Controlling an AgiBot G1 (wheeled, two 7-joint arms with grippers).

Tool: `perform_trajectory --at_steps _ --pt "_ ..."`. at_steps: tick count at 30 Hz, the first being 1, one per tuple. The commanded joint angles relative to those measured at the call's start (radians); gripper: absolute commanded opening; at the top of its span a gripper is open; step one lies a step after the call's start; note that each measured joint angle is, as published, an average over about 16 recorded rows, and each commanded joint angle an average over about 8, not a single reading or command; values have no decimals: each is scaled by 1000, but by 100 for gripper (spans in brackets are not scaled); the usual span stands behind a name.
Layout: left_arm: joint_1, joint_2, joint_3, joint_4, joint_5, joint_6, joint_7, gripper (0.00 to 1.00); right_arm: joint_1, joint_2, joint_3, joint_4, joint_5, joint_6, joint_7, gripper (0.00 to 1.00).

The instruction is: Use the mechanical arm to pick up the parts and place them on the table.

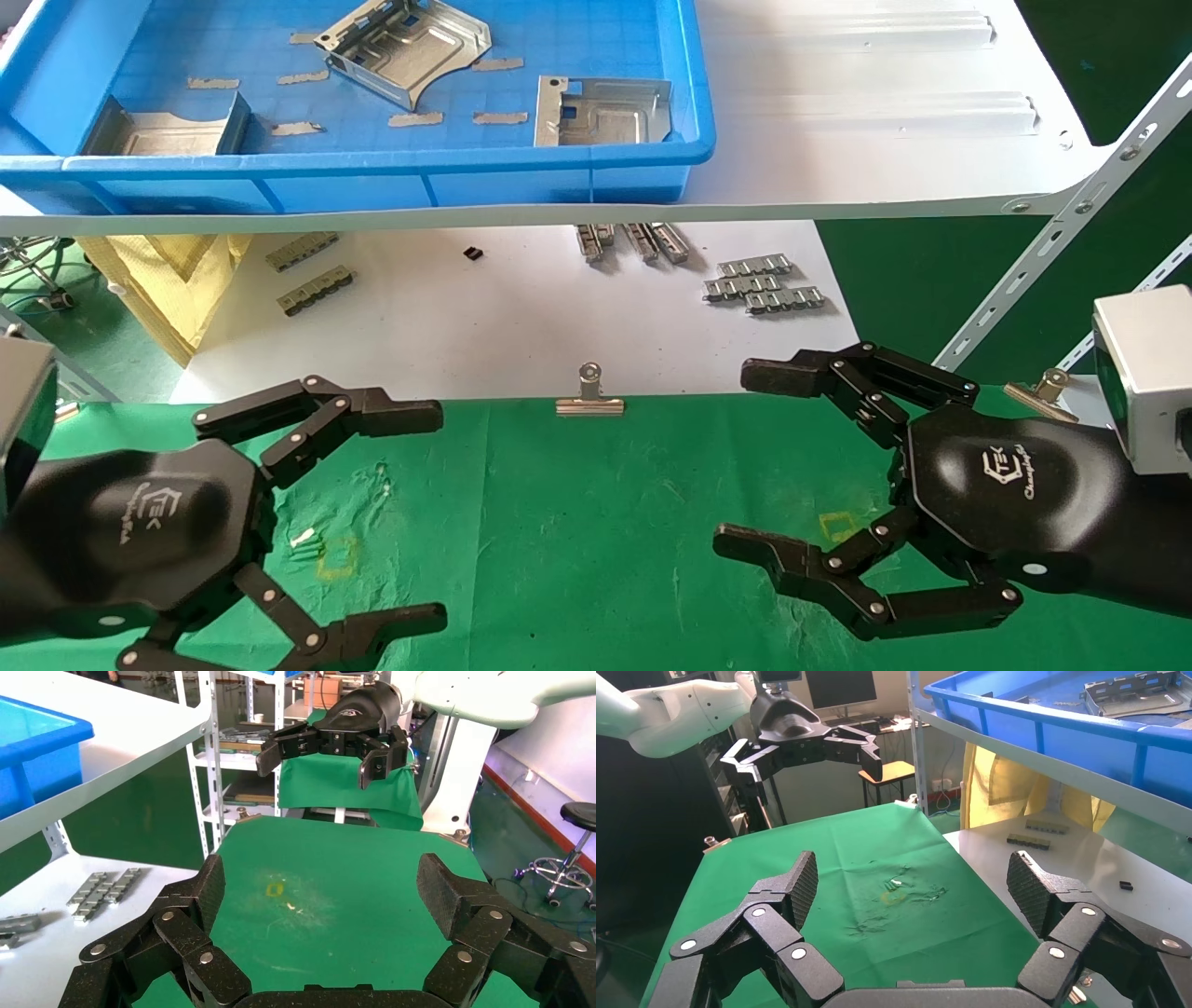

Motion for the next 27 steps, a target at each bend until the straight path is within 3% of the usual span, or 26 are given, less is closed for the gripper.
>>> perform_trajectory --at_steps 1,27 --pt "0 0 0 0 0 0 0 100 0 0 0 0 0 0 0 100" --pt "0 0 0 0 0 0 0 100 0 0 0 0 0 0 0 100"
